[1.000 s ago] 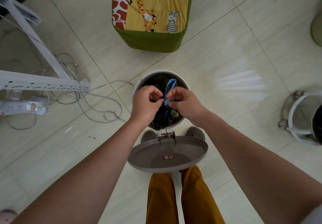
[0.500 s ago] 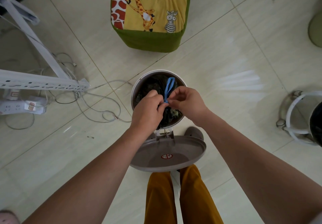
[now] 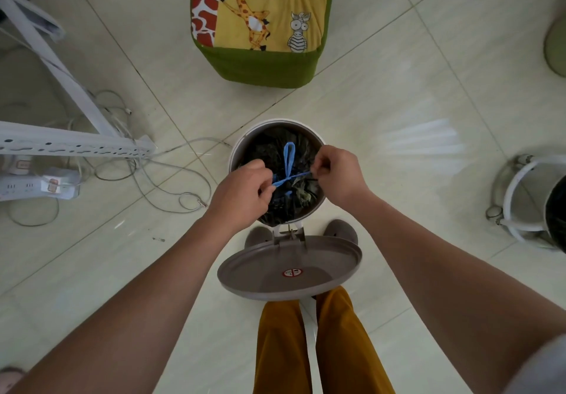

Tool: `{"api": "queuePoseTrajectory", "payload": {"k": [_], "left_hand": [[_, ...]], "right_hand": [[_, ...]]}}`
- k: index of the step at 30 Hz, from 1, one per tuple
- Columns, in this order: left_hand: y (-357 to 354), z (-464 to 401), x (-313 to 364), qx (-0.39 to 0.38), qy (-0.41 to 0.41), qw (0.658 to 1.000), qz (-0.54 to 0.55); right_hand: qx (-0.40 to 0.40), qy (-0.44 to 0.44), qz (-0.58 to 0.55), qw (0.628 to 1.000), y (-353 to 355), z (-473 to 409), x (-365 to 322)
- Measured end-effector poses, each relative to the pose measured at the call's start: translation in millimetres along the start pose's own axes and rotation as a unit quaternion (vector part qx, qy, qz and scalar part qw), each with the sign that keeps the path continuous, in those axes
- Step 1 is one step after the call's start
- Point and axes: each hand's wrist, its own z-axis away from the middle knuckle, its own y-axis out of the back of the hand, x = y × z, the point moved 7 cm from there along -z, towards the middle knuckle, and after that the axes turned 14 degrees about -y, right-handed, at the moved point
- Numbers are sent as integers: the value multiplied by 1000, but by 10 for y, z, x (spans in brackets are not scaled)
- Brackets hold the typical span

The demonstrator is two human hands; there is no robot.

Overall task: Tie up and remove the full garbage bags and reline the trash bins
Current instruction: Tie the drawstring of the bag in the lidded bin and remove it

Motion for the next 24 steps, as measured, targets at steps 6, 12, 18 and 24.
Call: {"api": "queuePoseTrajectory", "payload": {"k": [6,12,18,24], "left_hand": [[29,317,-395,67,98,986,116],[-238,403,-522,-46,112,985,121],[-345,140,-668,-18,151,984,92],[-272,116,-731,72,198,972,104]], "right_hand": [[-49,-60,-47,996,106,55,344],[-123,-34,20,992,-202,166,387],[-90,-53,109,989,-369,-156,405],[-21,-69,55,996,-276,-258,471]]}}
